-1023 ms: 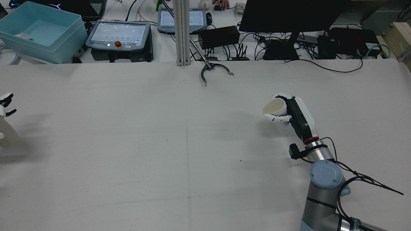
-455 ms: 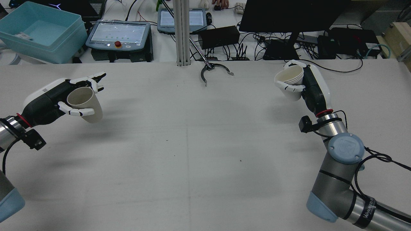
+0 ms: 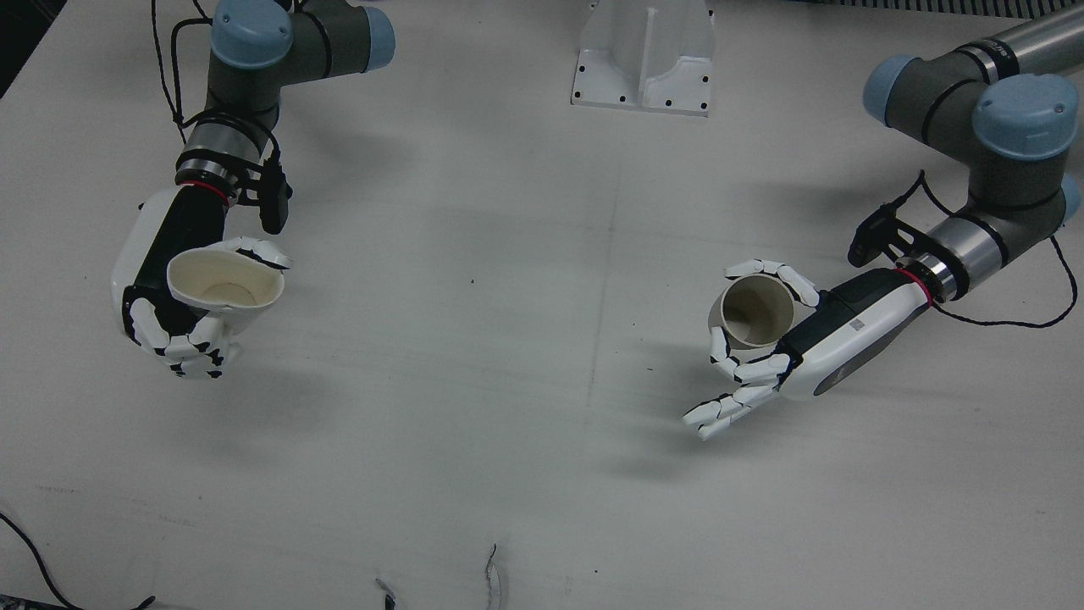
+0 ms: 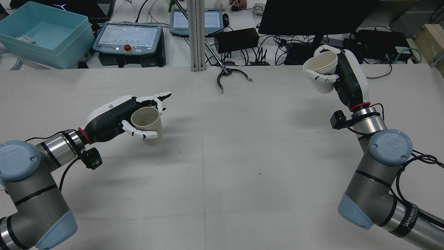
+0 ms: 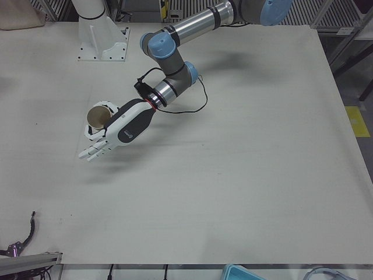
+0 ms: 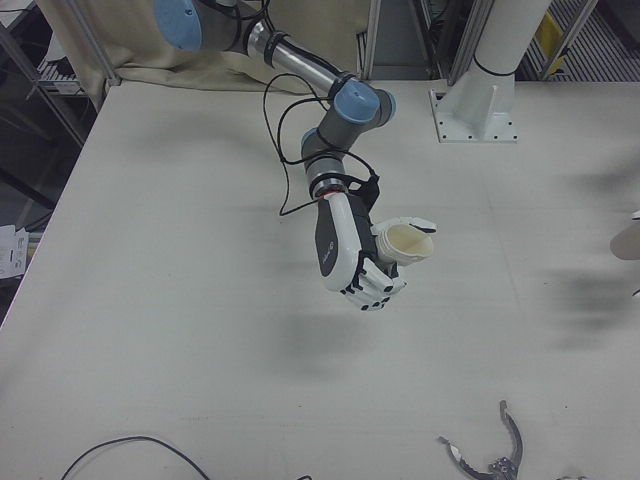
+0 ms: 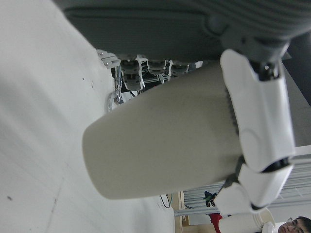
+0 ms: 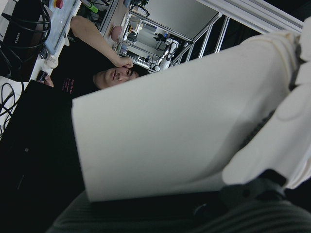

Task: Pour water
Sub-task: 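Lift both cups, bringing the left-hand cup toward the table center, then tilt the white cup in the right hand over the beige cup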

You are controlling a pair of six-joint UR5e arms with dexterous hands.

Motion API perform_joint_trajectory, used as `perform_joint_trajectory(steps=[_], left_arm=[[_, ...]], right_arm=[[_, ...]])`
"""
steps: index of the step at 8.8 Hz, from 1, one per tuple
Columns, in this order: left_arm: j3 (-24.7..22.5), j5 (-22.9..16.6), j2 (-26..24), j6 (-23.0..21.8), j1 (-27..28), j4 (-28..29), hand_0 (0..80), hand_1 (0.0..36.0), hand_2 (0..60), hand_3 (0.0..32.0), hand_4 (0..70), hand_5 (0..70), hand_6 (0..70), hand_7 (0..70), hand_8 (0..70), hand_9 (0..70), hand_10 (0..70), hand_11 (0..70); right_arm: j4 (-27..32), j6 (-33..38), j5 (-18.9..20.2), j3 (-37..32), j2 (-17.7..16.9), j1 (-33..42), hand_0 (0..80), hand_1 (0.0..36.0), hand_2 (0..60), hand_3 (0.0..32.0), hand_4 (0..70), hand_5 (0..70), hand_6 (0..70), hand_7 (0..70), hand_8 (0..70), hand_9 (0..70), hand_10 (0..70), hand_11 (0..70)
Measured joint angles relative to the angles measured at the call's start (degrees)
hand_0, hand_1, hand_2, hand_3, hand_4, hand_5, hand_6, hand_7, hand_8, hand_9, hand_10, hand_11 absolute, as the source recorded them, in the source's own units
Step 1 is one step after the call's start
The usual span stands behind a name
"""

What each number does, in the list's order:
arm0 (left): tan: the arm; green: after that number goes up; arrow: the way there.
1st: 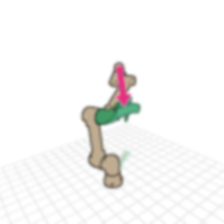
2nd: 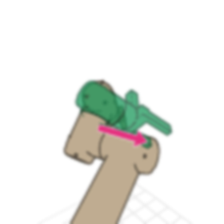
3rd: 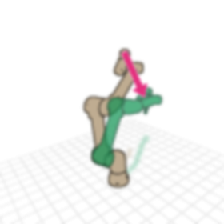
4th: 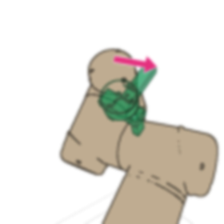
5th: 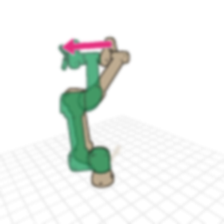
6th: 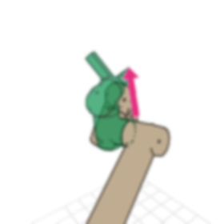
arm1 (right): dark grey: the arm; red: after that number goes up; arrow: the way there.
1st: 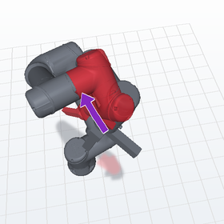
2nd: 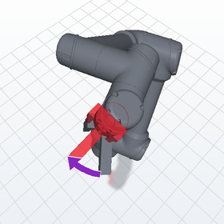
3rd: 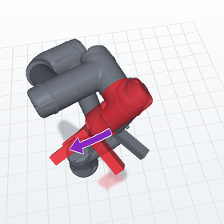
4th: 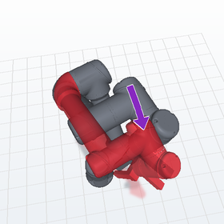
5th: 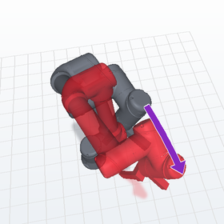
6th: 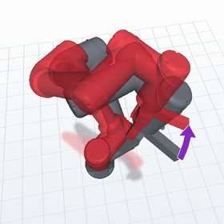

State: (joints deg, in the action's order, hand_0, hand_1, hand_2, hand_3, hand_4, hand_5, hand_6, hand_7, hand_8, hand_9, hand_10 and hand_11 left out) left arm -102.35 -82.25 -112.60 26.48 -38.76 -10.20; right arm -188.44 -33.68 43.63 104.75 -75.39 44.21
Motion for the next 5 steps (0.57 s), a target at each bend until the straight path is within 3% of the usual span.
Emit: perform_joint_trajectory(steps=[2,5], left_arm=[[0.35,0.01,-4.56,3.35,3.33,-2.14,51.0,36.0,60.0,0.0,33.1,63.5,4.9,9.6,2.8,5.7,7.5,13.8],[1.47,0.27,-9.21,6.44,7.88,-4.02,51.1,36.0,60.0,0.0,32.9,62.5,4.7,9.4,2.9,5.8,7.5,13.8]], right_arm=[[-0.02,-2.88,1.42,1.72,0.14,0.24,53.3,28.4,60.0,0.0,22.2,70.0,64.9,69.8,57.8,70.0,45.4,65.3],[-4.74,-18.25,8.07,12.85,0.61,1.25,54.3,30.5,60.0,0.0,22.2,70.0,63.3,68.5,56.7,70.0,45.0,64.9]])
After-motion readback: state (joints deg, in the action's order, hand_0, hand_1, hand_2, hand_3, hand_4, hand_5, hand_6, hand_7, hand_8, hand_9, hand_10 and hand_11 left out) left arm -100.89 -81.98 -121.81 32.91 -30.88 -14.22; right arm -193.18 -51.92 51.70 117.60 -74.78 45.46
